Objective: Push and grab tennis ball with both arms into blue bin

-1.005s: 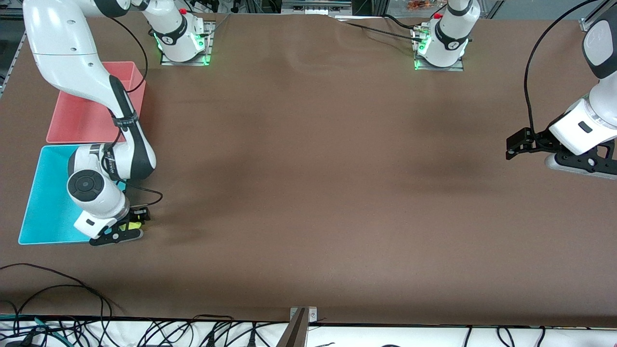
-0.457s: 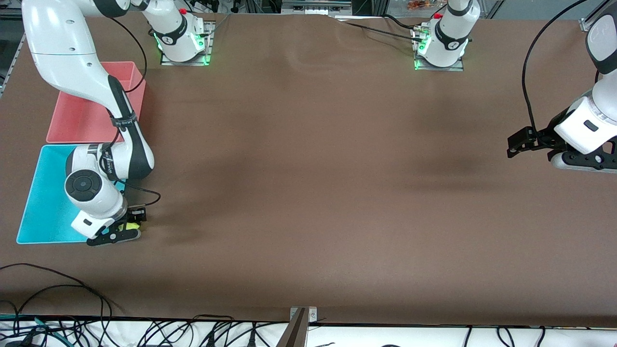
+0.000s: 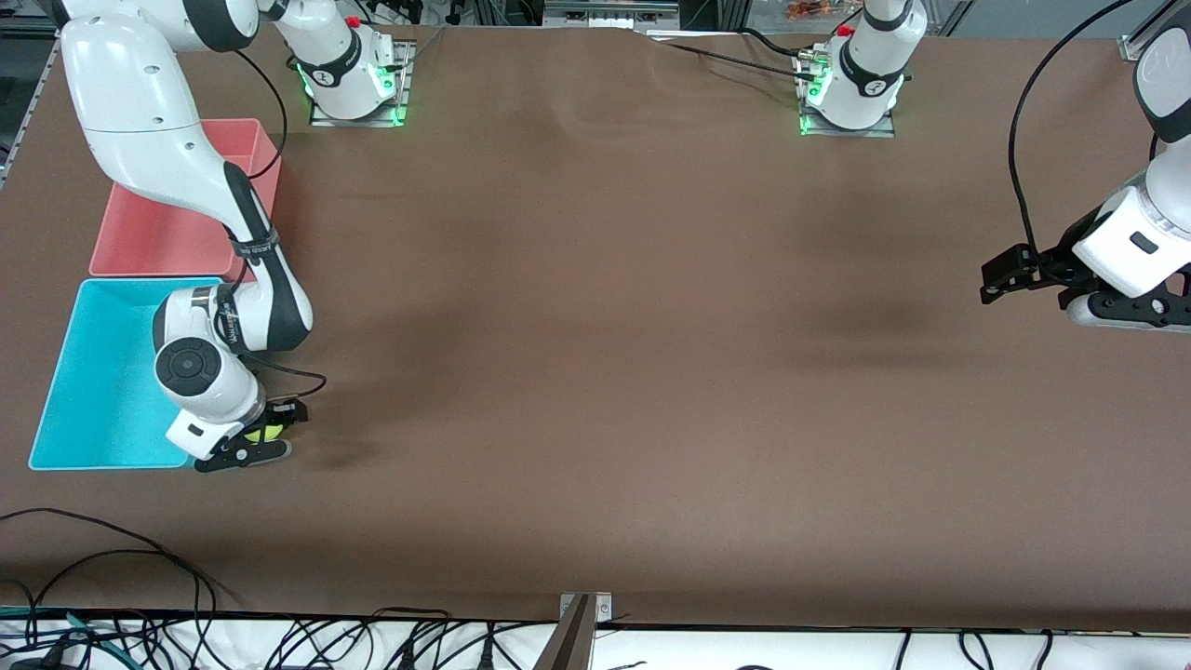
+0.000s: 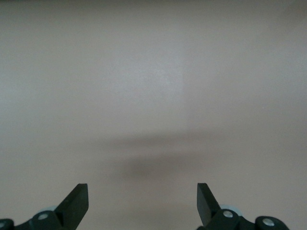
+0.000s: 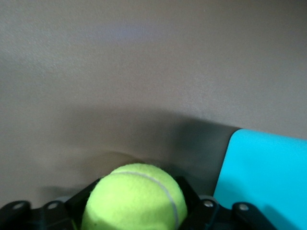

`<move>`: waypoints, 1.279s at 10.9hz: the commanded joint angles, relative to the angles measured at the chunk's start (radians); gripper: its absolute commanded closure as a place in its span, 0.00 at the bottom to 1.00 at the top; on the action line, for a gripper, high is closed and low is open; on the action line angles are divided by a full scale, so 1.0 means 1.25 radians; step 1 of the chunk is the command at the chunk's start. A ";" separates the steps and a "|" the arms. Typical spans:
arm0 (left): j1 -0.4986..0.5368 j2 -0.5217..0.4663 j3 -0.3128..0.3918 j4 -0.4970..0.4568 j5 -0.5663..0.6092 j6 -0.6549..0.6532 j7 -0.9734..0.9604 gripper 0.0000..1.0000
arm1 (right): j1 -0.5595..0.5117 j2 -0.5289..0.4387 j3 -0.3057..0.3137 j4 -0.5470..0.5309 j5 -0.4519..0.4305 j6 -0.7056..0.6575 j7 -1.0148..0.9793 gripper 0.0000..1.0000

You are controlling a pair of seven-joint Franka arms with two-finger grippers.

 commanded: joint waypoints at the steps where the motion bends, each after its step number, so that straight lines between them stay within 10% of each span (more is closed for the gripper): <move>1: 0.004 -0.009 -0.004 0.004 -0.010 -0.015 -0.009 0.00 | -0.003 -0.004 0.007 0.011 -0.004 0.000 0.002 0.42; 8: 0.007 -0.008 0.001 0.004 -0.010 -0.017 -0.004 0.00 | 0.003 -0.059 0.027 0.172 -0.003 -0.326 -0.016 0.42; 14: 0.008 -0.009 0.002 0.008 -0.010 -0.037 -0.013 0.00 | -0.080 -0.198 0.017 0.127 0.078 -0.627 -0.175 0.43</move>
